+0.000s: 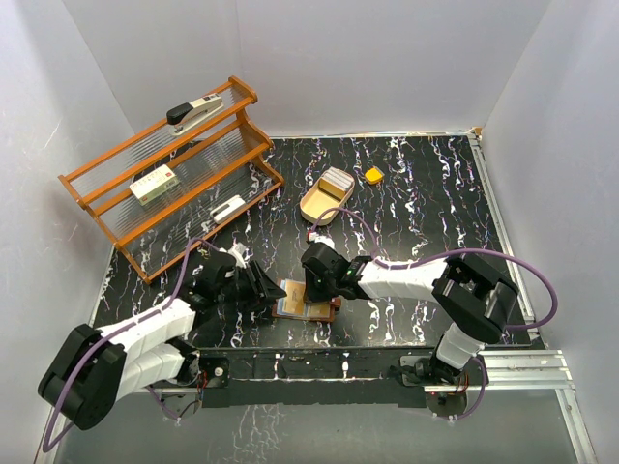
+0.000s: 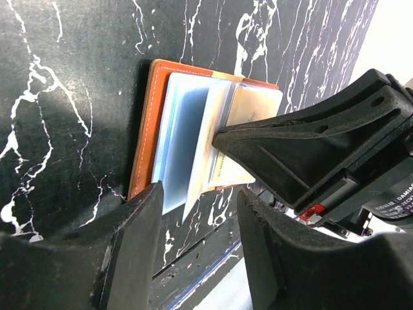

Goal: Put the credit cards into the card holder
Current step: Turn over the card slot in the card holder.

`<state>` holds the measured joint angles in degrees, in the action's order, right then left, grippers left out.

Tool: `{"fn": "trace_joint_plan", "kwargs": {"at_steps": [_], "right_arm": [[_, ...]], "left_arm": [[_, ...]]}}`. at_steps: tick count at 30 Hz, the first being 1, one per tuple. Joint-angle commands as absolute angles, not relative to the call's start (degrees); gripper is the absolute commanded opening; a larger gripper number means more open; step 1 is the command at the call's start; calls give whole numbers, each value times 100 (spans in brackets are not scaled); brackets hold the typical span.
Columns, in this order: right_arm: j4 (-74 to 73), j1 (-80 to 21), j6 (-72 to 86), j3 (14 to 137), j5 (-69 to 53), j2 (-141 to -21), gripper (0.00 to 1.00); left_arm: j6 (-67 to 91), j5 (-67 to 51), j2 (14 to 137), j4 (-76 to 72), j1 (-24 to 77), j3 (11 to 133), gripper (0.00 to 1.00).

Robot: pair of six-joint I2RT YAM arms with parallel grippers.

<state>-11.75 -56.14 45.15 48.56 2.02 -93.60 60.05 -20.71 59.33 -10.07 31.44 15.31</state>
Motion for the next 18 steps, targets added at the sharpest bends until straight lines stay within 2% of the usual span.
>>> {"fn": "trace_joint_plan", "kwargs": {"at_steps": [1,12,18], "right_arm": [[-1116,-5643,4464,4878,365,-9489,0],[-1073,-5642,4445,4843,363,-9461,0],[-1042,-5638,4442,4834,355,-9468,0]], "left_arm": [[5794,-2324,6117,-1464,3118,1656,47],[5720,-2571,6719,-2037,3113,1740,40],[5734,-2660,6809,-2204,3117,1756,32]]}}
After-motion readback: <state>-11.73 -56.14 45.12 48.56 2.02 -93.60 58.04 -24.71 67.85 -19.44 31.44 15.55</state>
